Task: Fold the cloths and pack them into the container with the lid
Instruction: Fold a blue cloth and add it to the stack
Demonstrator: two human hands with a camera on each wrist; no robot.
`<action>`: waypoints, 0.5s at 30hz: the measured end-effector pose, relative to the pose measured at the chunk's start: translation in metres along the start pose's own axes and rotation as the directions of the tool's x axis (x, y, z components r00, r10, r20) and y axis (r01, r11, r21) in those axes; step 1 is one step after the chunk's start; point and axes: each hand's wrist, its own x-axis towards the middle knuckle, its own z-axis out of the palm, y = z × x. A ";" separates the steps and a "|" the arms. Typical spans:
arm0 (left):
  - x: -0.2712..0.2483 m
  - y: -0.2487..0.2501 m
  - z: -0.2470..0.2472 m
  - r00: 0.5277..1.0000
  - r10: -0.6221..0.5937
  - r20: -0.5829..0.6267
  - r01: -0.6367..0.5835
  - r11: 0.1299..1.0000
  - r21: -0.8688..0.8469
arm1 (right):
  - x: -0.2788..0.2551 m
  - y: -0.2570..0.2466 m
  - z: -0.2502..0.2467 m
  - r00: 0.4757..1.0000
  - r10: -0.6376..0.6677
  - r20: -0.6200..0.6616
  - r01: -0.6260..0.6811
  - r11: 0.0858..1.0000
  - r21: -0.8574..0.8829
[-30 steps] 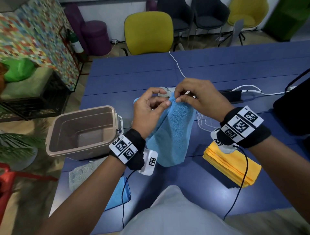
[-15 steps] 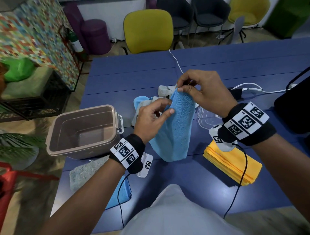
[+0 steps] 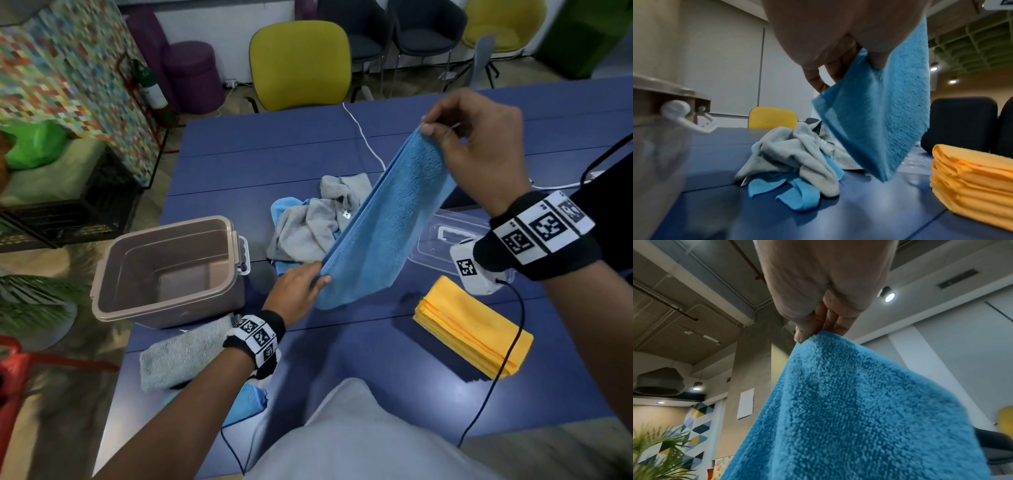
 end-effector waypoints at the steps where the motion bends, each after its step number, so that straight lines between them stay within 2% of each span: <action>1: -0.003 -0.003 0.001 1.000 -0.002 0.004 0.002 1.000 -0.014 | 0.000 0.004 -0.002 1.000 0.021 -0.011 -0.021 1.000 -0.011; 5: -0.012 -0.013 -0.001 0.998 0.002 -0.069 -0.009 0.994 -0.108 | -0.001 0.026 -0.011 0.991 0.128 -0.036 -0.130 0.991 -0.044; 9: -0.015 -0.011 -0.011 0.992 -0.035 -0.120 0.024 0.995 -0.093 | -0.005 0.038 -0.009 0.983 0.178 -0.043 -0.179 0.983 -0.029; 13: -0.021 -0.008 -0.019 0.989 -0.092 -0.113 0.084 0.993 -0.079 | -0.006 0.044 -0.007 0.980 0.190 -0.050 -0.191 0.982 -0.012; 15: -0.023 -0.010 -0.024 0.991 -0.112 -0.070 0.107 0.991 -0.078 | -0.006 0.049 -0.007 0.977 0.206 -0.057 -0.208 0.978 -0.030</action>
